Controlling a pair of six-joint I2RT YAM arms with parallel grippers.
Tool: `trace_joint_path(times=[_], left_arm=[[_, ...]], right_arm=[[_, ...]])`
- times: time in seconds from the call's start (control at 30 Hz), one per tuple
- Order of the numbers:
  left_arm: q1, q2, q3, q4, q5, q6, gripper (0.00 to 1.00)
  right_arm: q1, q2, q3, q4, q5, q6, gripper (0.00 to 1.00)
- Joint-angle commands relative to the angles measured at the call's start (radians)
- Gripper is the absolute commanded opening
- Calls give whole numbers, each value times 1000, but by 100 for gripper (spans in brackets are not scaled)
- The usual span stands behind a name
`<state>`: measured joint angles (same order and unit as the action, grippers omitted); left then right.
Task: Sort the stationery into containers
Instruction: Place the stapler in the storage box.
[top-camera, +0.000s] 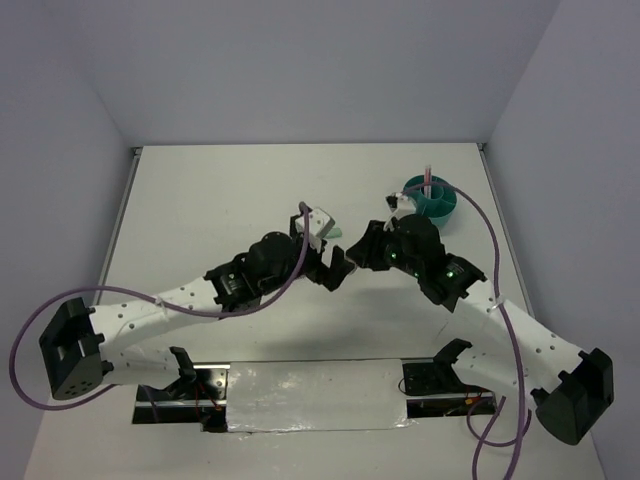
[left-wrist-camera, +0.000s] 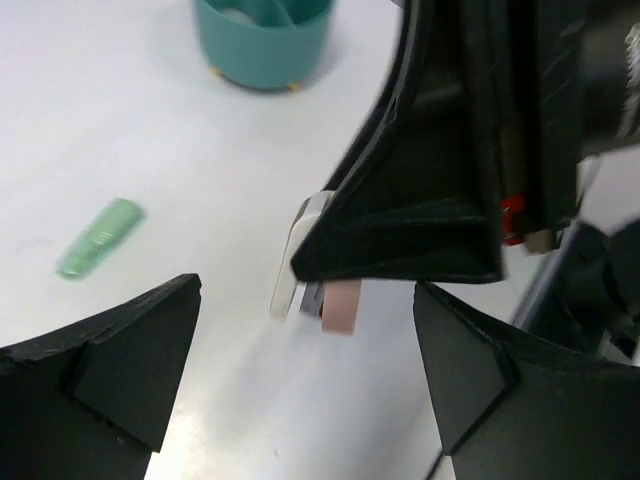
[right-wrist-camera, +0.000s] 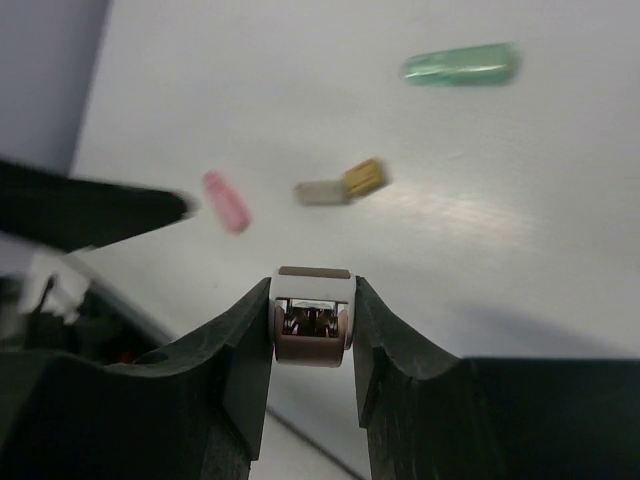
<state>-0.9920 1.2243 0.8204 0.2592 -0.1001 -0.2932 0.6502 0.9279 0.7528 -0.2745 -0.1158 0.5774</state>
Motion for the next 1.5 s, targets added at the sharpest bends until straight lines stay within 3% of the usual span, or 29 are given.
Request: trace_joint_path(times=[0.0,0.03,0.1,0.23,0.37,0.57,0.8,1.0,1.2,1.47], left_arm=[[0,4,187,-320,-310,-153,99],[0,-3,230,-424,-457,-269,99],[0,-19,327,-687,-551,-383,99],[0,-184,284,-721,-465,-379,99],[-2,-305,203,-799,-437,-388,99],[-39,-413,172,-991,-481,-399,99],[-108,-462,167,-1025,-469,-385,99],[-148,-436,169,-1043,-495,-397,99],[-160,-433,172,-1045,-509,-402,99],[-165,-453,164,-1037,-501,-397,99]], right_arm=[[-101,40,88,-77,320,10,0],[-130,58,98,-101,385,28,0],[-205,77,127,-161,523,94,0],[-280,172,201,-282,871,221,0],[-366,313,313,-402,1042,358,0],[-452,509,457,-382,1045,369,0],[-494,598,505,-295,1018,337,0],[-503,600,464,-123,953,262,0],[-515,692,516,-164,947,291,0],[-526,700,454,-98,920,291,0]])
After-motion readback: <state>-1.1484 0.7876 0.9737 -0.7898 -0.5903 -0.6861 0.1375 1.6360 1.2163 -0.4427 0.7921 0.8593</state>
